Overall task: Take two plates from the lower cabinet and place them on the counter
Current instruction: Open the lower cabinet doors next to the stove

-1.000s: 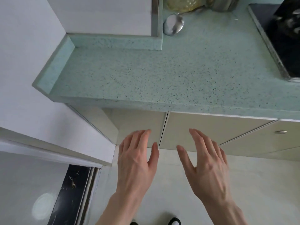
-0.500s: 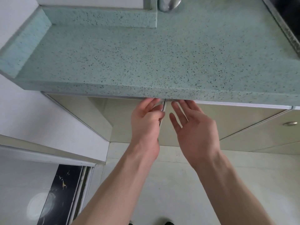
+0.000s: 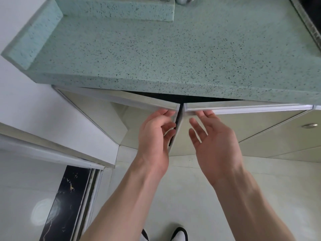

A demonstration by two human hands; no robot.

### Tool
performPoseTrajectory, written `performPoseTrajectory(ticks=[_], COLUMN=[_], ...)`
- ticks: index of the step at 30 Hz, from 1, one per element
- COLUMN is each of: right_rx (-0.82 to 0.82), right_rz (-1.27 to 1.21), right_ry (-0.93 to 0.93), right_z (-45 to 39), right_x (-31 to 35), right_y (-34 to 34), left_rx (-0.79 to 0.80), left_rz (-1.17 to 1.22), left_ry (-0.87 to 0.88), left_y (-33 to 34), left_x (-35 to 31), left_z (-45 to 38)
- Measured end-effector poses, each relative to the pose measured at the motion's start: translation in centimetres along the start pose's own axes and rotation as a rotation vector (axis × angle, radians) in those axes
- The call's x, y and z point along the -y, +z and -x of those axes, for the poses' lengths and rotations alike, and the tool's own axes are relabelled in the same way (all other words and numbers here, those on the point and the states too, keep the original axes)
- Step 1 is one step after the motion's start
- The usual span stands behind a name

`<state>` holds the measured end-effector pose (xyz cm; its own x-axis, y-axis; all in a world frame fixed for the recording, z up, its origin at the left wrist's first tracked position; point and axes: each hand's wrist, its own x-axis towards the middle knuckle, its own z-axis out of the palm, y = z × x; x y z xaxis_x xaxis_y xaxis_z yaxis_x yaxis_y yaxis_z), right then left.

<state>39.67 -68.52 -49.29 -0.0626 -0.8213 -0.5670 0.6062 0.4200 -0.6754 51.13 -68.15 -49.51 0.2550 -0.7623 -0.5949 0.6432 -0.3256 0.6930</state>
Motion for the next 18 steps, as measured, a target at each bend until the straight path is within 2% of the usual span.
performPoseTrajectory(ticks=[4,9,14,18], right_rx=[-0.068,-0.167,-0.351,-0.436], right_rz=[0.089,0.144,0.4,0.624], right_ry=[-0.002,0.04,-0.023,-0.072], right_z=[1.7,3.4,5.7,7.9], right_x=[0.0,0.1,-0.1,0.5], right_y=[-1.4,-2.9,-4.7,-5.7], left_rx=[-0.162,-0.35,-0.378,-0.359], left_rz=[-0.172,-0.251,-0.596,-0.733], left_ry=[-0.011,-0.106,-0.012,-0.026], left_y=[-1.0,-1.5,-3.1,-5.2], left_x=[0.0,-1.0,-2.1,-3.3], left_z=[1.1,2.2,4.9,7.7])
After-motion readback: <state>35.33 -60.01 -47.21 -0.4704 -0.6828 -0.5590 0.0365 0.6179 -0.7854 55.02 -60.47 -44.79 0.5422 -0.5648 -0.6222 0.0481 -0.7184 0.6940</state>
